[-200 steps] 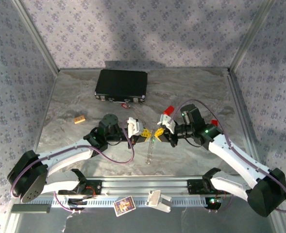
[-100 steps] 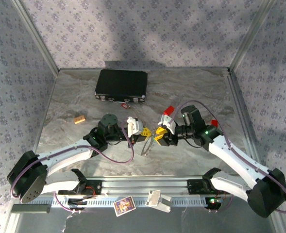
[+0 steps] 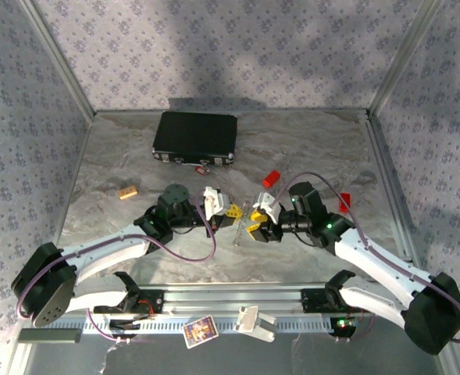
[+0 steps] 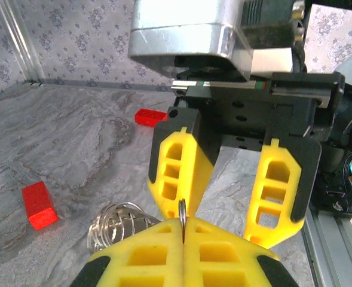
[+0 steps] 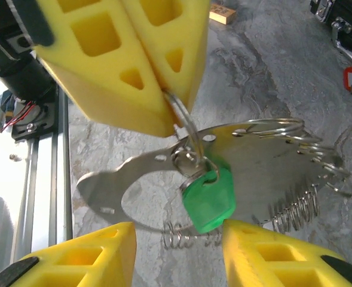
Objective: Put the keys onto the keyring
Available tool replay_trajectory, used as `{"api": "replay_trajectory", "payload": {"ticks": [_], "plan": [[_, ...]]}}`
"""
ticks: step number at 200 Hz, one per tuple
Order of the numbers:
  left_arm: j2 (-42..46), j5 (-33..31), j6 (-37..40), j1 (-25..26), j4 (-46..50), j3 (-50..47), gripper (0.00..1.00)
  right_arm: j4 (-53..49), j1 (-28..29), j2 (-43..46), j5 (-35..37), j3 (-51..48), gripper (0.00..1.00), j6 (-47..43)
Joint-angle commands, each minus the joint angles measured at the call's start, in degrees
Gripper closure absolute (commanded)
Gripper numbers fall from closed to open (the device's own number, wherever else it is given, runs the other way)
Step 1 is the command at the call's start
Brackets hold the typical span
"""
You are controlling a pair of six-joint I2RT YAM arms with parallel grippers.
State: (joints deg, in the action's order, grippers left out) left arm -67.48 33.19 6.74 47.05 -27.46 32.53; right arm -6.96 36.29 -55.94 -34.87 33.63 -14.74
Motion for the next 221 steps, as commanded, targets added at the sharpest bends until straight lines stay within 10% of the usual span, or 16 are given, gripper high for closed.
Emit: {"api": "replay_trajectory", "payload": {"ticks": [1, 221], "plan": [[0.57, 0.26, -1.19, 0.25, -4.61, 0.47, 1.00, 7.33, 0.27, -0.63, 2.59, -1.06, 0.57, 1.76], [0.81, -0.31, -1.19, 0.35, -3.83, 0.58, 1.00, 9.39, 0.27, -1.09, 2.39, -0.46, 1.00, -3.54]]}}
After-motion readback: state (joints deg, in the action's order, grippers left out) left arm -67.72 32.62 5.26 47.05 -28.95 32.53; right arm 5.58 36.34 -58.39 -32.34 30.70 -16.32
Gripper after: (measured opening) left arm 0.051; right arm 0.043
